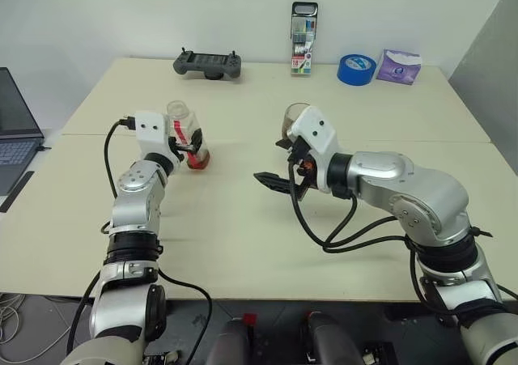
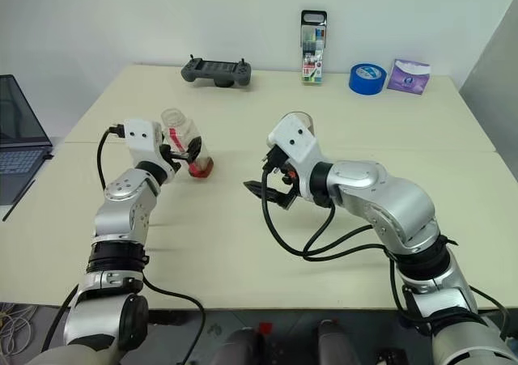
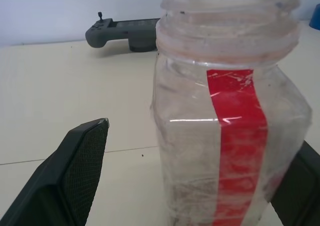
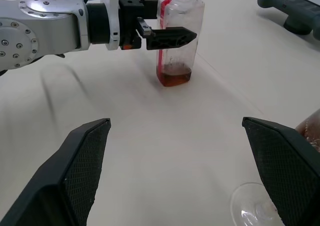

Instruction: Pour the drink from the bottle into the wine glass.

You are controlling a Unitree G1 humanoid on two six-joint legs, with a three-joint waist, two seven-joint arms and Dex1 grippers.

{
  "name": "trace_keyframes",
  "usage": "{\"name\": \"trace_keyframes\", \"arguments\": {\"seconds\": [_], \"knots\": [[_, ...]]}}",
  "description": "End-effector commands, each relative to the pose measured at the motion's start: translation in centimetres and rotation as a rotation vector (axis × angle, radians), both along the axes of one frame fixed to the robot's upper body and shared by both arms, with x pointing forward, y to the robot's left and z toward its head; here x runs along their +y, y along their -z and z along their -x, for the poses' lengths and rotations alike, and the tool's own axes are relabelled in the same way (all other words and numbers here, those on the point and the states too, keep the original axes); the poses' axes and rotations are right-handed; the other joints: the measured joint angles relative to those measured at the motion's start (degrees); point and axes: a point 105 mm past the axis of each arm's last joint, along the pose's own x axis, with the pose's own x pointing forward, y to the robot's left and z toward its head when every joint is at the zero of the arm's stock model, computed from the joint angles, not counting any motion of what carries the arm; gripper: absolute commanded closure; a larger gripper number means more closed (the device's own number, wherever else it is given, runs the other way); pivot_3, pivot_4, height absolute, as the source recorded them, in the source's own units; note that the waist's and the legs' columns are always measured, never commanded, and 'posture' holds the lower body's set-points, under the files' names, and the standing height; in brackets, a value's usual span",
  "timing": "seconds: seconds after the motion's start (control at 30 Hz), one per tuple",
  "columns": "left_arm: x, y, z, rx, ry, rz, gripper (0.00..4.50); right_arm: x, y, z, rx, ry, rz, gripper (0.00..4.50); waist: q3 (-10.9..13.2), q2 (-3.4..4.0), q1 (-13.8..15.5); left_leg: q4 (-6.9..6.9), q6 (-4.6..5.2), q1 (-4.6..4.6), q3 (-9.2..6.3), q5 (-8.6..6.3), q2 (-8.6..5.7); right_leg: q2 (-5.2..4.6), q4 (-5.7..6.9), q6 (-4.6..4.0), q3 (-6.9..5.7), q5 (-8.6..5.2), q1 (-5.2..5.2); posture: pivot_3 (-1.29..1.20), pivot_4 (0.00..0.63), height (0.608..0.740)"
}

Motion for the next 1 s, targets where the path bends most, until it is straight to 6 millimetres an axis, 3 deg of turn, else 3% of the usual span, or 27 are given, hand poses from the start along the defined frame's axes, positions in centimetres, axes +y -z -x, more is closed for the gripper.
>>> {"name": "trace_keyframes", "arguments": {"seconds": [0.03,0.37,0.83,1.0], "knots": [[-0.5,-1.5,0.4,-0.048,0.023,-0.004,0.01,-0.2,-1.2,0.0,-0.052,-0.006,-0.025,0.00,0.0,0.00,0.0,0.00,0.00,0.00,0.00,0.00,0.00,0.00,-0.01,0.00,0.00,0.00,0.00,0.00,0.150,0.740],[-0.8,-3.5,1.1,-0.091,0.065,0.009,0.01,0.2,-0.9,0.4,-0.044,-0.053,-0.022,0.00,0.0,0.00,0.0,0.00,0.00,0.00,-0.01,0.00,0.00,-0.01,-0.04,0.00,-0.01,0.00,0.03,0.00,0.150,0.740],[0.5,-0.1,4.7,0.004,0.013,0.051,0.01,0.0,-0.7,0.5,-0.042,-0.087,-0.017,0.00,0.0,0.00,0.0,-0.07,-0.01,0.05,-0.02,-0.01,0.02,-0.04,-0.13,0.00,0.00,0.00,0.08,0.00,0.150,0.740],[-0.9,-0.1,7.1,-0.028,0.143,0.277,0.01,-0.9,-0.6,0.4,-0.050,-0.085,-0.002,0.00,0.0,0.00,0.3,-0.06,-0.01,0.04,-0.08,-0.01,-0.02,-0.17,-0.32,-0.01,-0.02,0.01,0.22,0.00,0.150,0.740]]}}
